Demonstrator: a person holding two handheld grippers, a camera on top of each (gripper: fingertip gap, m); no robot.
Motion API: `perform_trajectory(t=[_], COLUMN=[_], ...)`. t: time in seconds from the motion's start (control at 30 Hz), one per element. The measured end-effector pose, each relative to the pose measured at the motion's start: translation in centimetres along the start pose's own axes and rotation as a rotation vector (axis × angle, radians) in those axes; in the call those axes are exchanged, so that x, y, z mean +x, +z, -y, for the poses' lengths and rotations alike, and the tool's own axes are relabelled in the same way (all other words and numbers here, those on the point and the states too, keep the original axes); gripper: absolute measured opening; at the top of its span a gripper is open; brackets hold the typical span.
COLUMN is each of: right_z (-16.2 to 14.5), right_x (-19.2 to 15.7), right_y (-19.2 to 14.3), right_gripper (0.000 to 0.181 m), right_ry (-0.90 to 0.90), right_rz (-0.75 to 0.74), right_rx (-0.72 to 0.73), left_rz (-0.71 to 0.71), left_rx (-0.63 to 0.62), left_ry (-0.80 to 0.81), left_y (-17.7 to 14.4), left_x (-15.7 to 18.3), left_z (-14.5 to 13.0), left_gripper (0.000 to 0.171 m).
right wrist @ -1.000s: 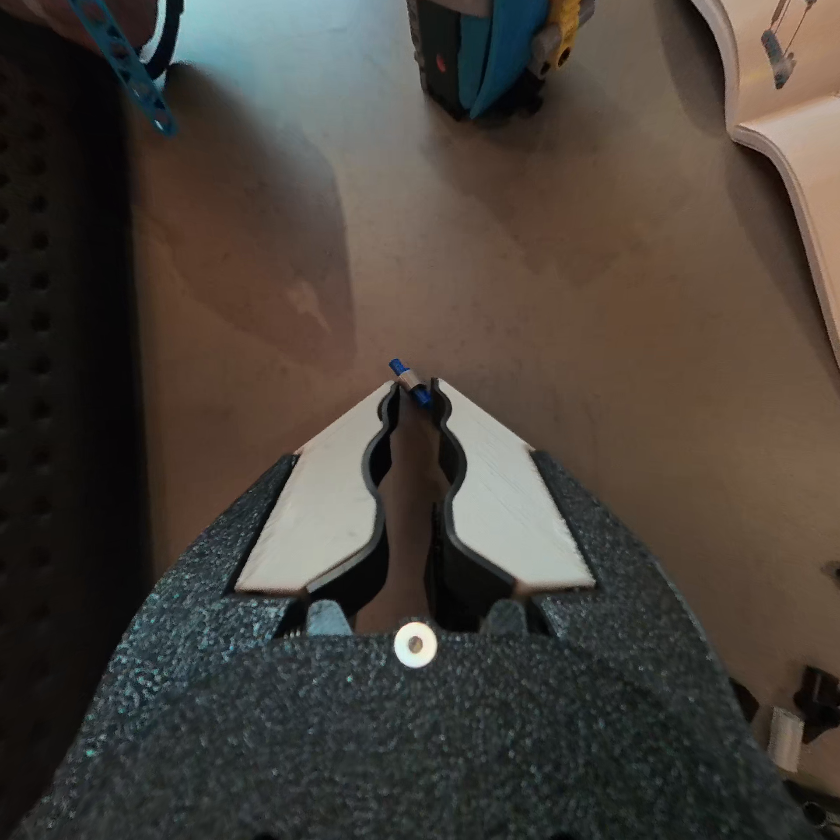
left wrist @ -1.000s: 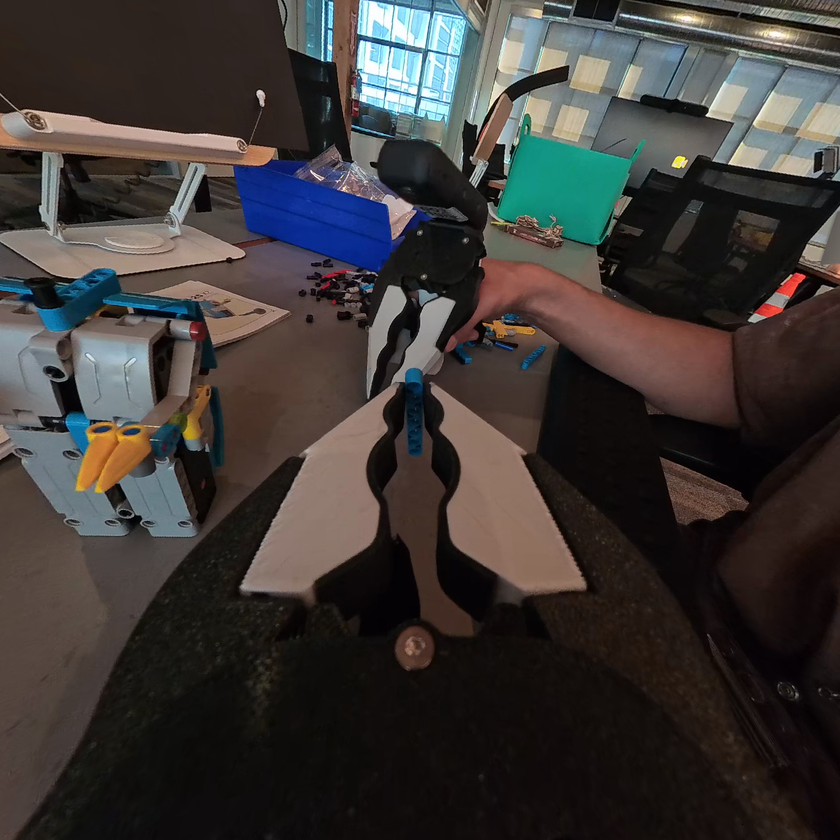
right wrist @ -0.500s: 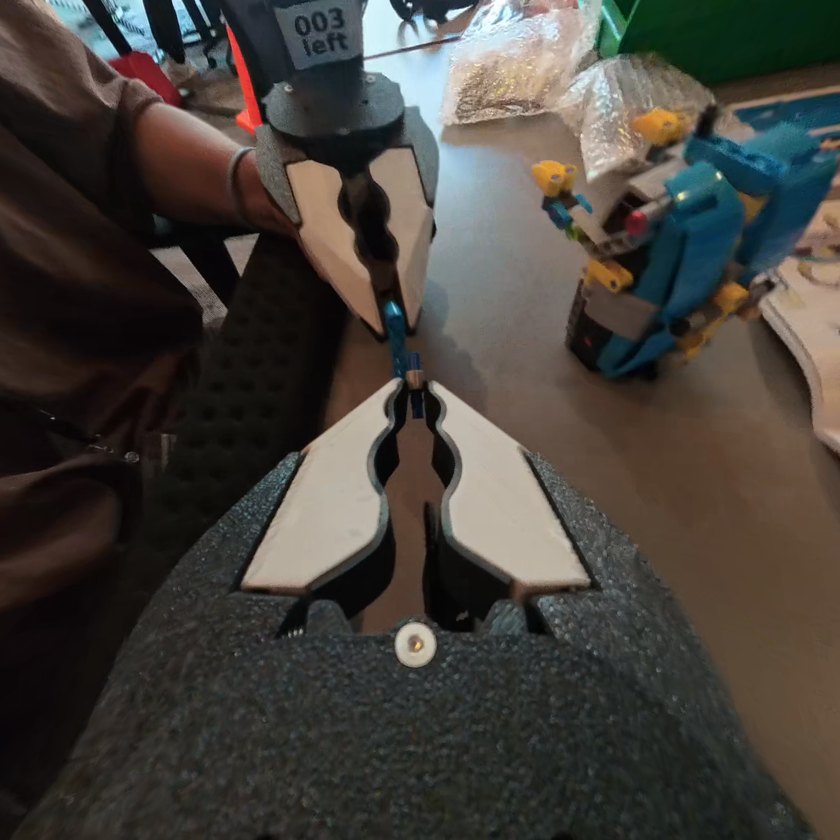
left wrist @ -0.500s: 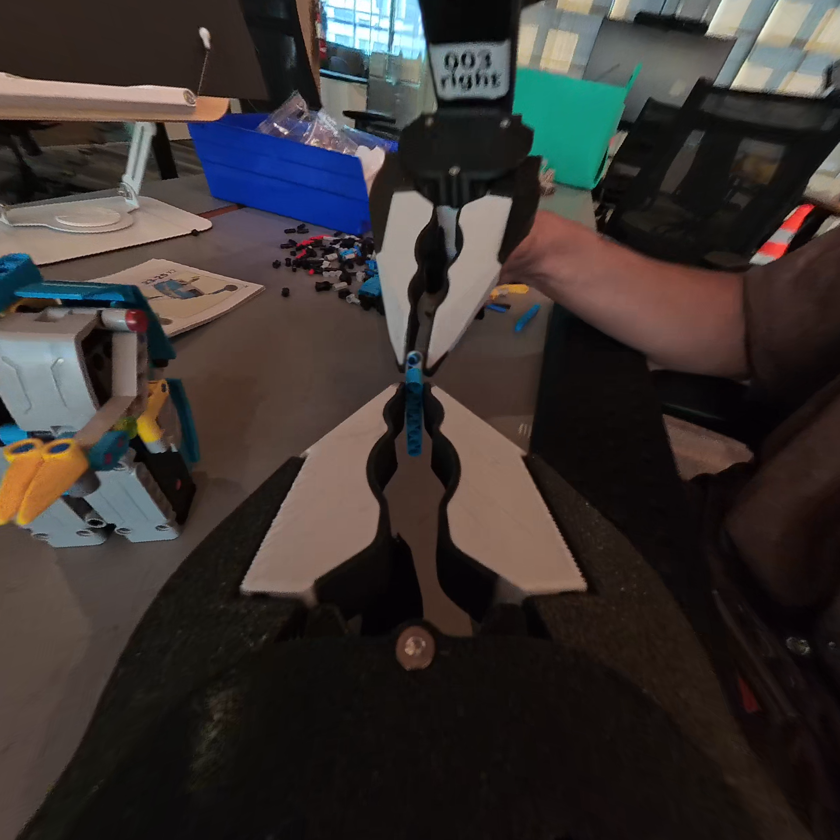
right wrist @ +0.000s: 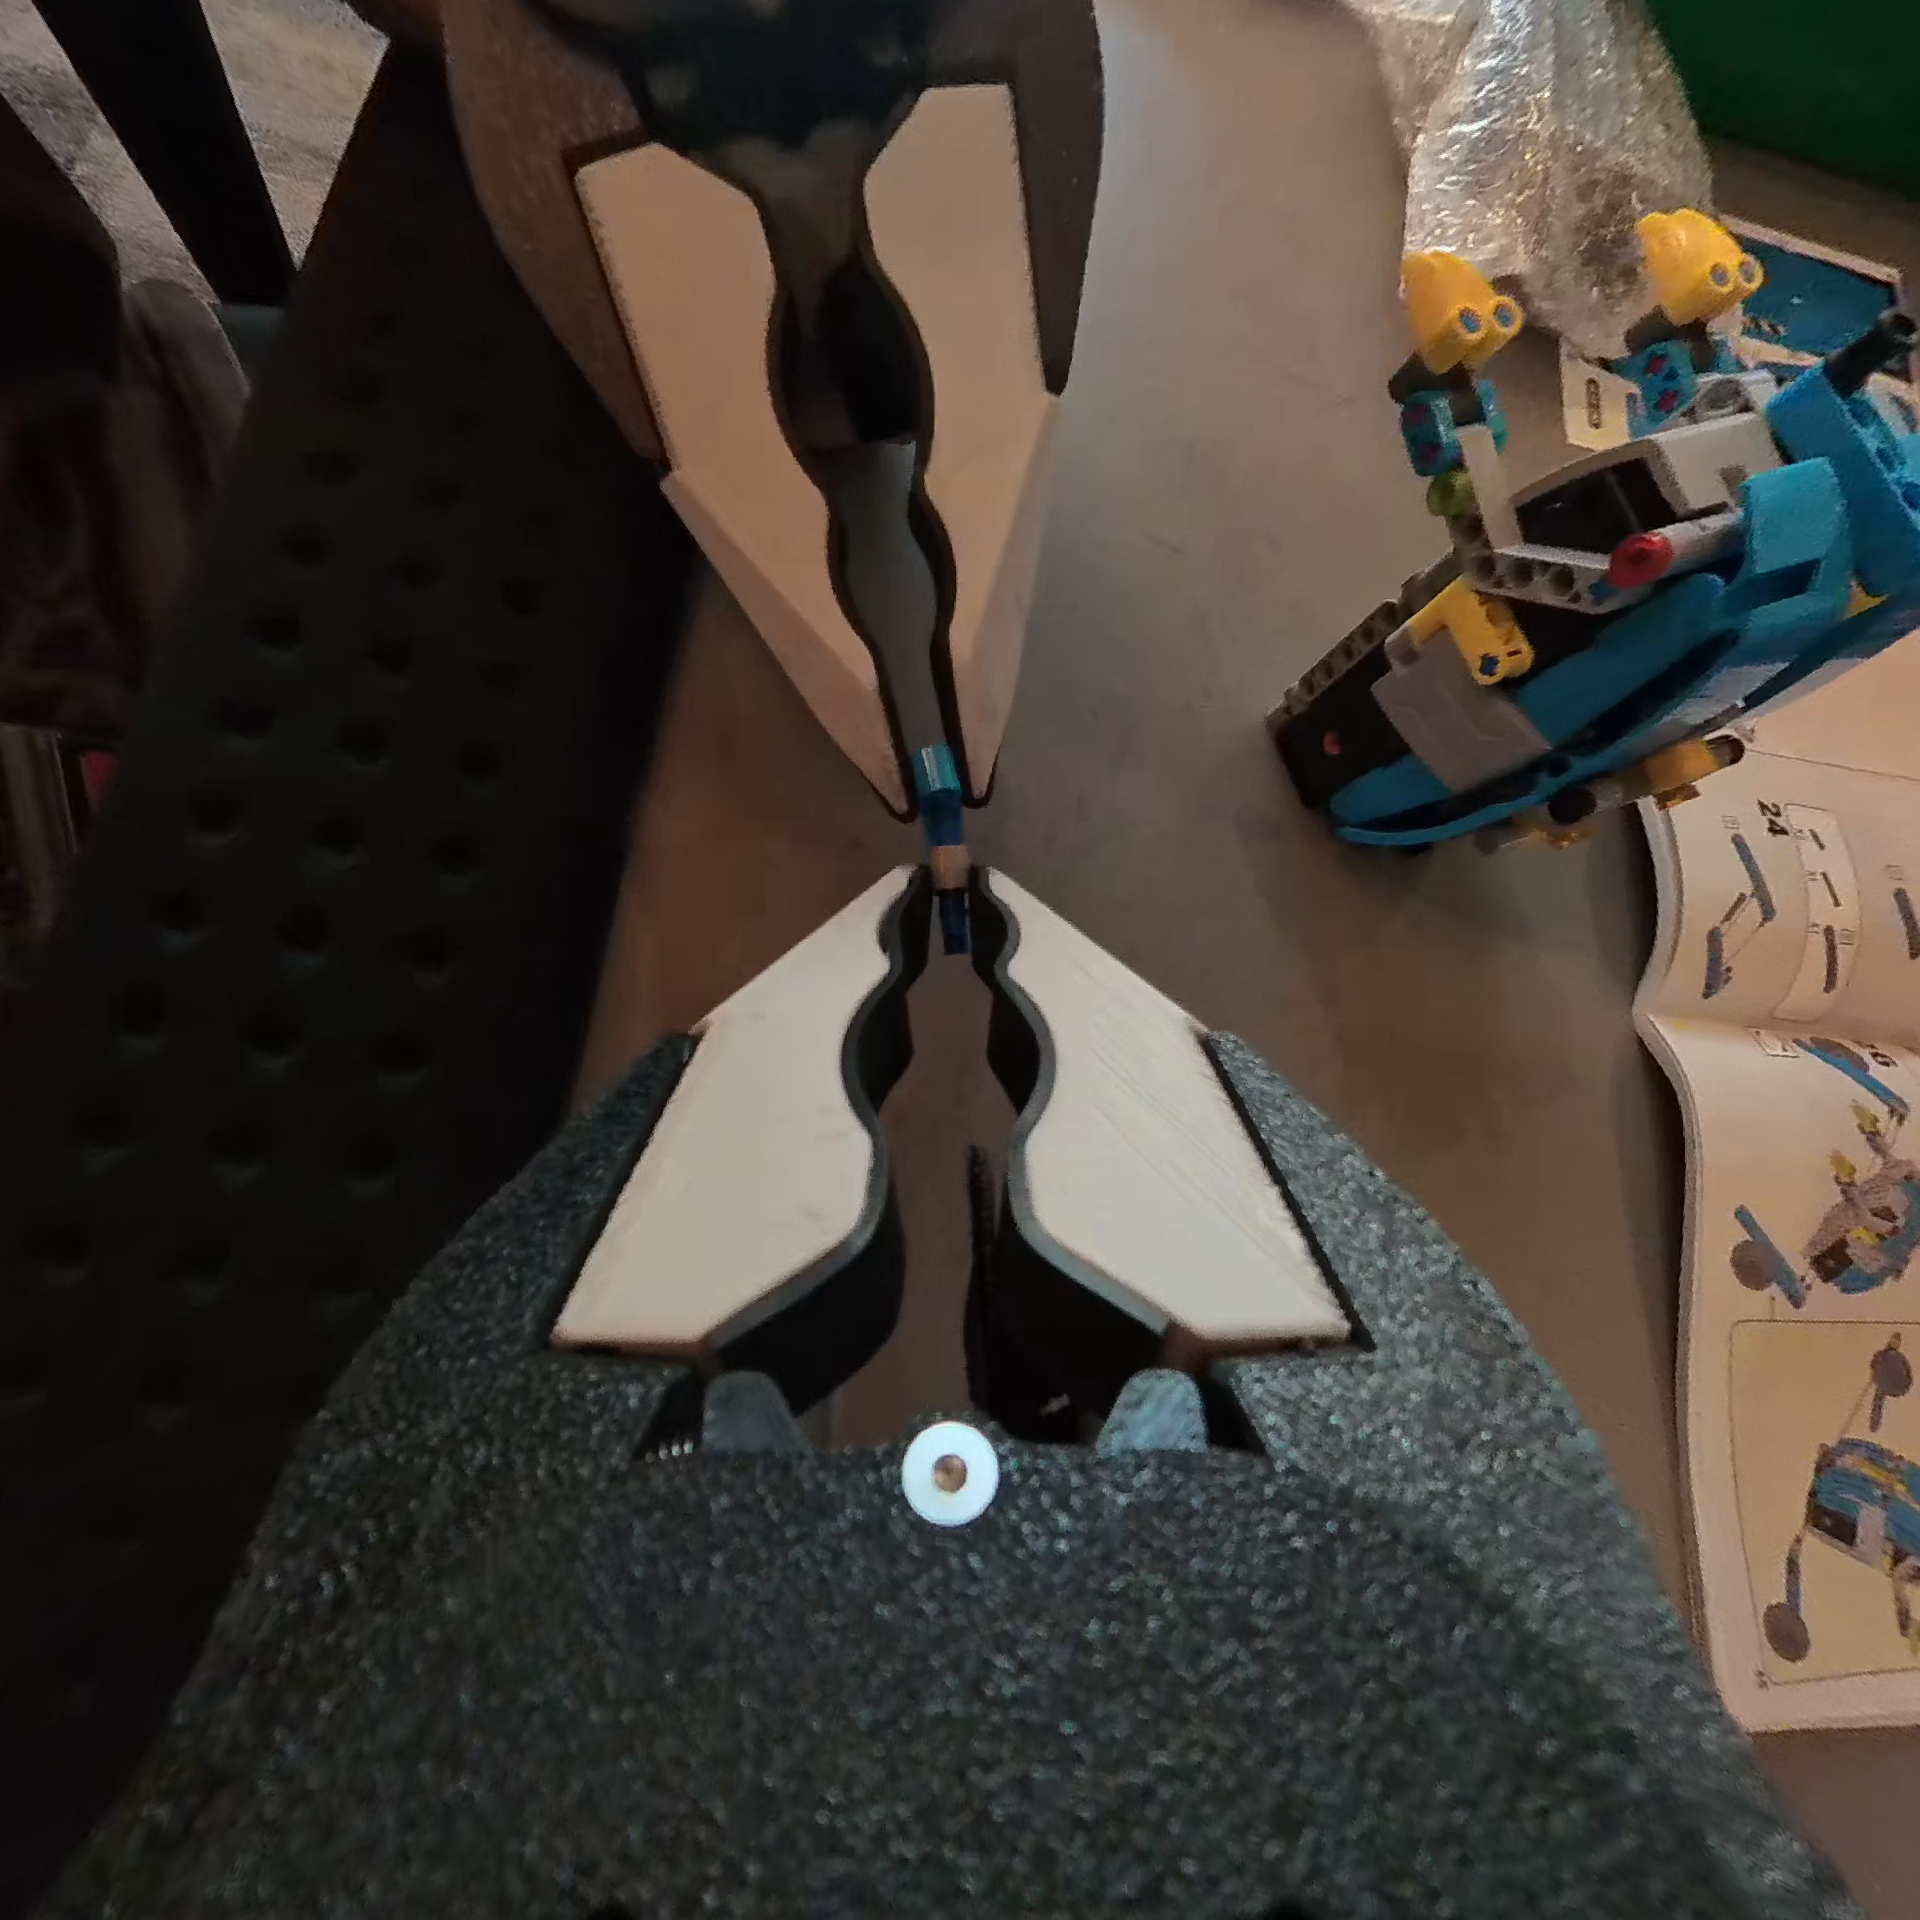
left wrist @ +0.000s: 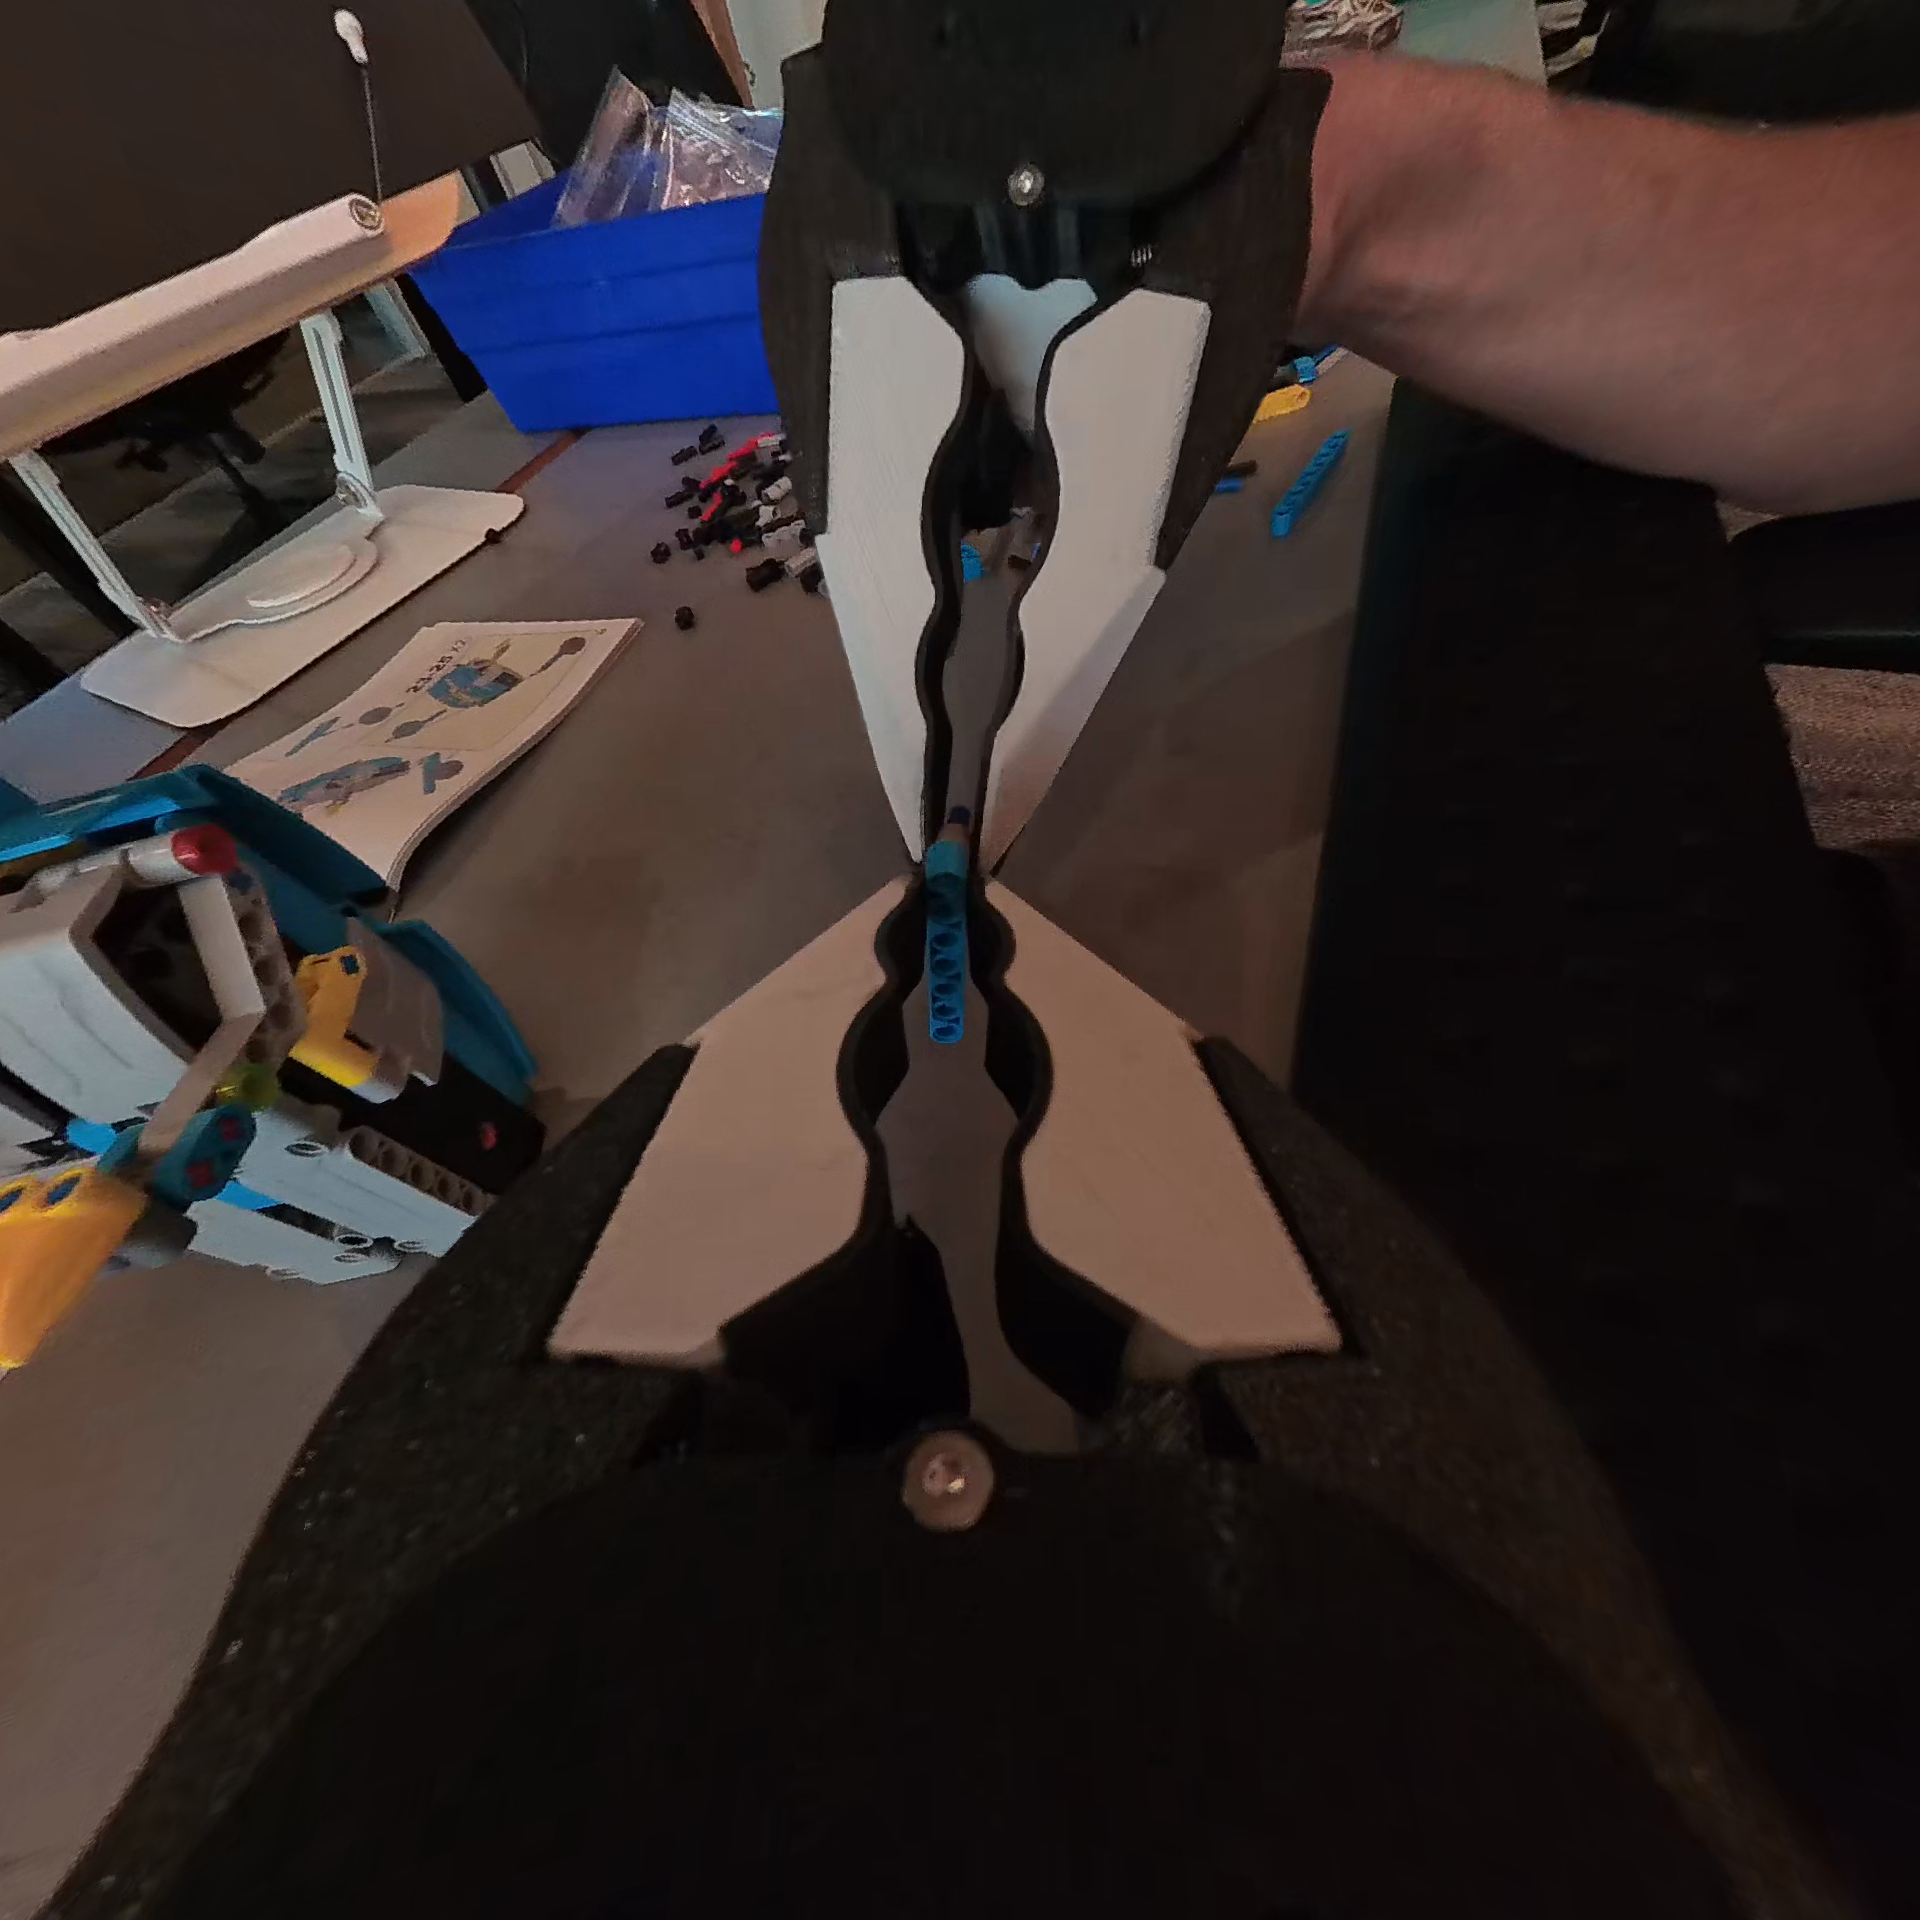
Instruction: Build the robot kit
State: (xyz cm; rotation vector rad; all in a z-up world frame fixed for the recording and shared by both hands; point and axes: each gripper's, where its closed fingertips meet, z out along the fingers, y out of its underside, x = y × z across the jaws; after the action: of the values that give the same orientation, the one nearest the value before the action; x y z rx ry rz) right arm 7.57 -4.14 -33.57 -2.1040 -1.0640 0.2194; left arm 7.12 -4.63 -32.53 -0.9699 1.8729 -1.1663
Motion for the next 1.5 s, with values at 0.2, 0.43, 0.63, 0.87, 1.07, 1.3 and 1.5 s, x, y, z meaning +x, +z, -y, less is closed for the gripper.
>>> perform_trajectory(t=[0.2,0.43,0.63,0.87,1.07,1.3,1.5], right_z=[-0.2,0.7,1.5,2.6,4.5,6.6,7.4], right_x=[-0.4,-0.5,-0.4,-0.3,0.5,0.2,0.9], right_y=[-0.2,-0.8,-1.6,-2.1,-3.9,-3.7,-4.6], right_gripper=[0.008,0.007,0.007,0.008,0.007,0.007,0.007], right_ry=[-0.029,-0.020,0.038,0.099,0.216,0.264,0.290], right_rz=[-0.003,0.008,0.055,0.099,0.148,0.200,0.180], right_rx=[-0.016,0.060,0.171,0.267,0.435,0.549,0.632], left_rz=[-0.023,-0.054,-0.055,-0.050,-0.061,-0.127,-0.160], left_rx=[-0.002,0.056,0.059,0.055,0.137,0.289,0.387], left_ry=[0.007,-0.042,-0.058,-0.058,-0.140,-0.265,-0.343], left_y=[0.1,-0.4,-0.5,-0.5,-1.3,-2.9,-4.0], left_x=[0.5,0.5,0.3,0.3,-0.4,-0.9,-1.5], left_z=[0.0,0.8,0.8,0.7,1.9,4.0,5.2], left_gripper=[0.007,0.007,0.007,0.007,0.007,0.007,0.007])
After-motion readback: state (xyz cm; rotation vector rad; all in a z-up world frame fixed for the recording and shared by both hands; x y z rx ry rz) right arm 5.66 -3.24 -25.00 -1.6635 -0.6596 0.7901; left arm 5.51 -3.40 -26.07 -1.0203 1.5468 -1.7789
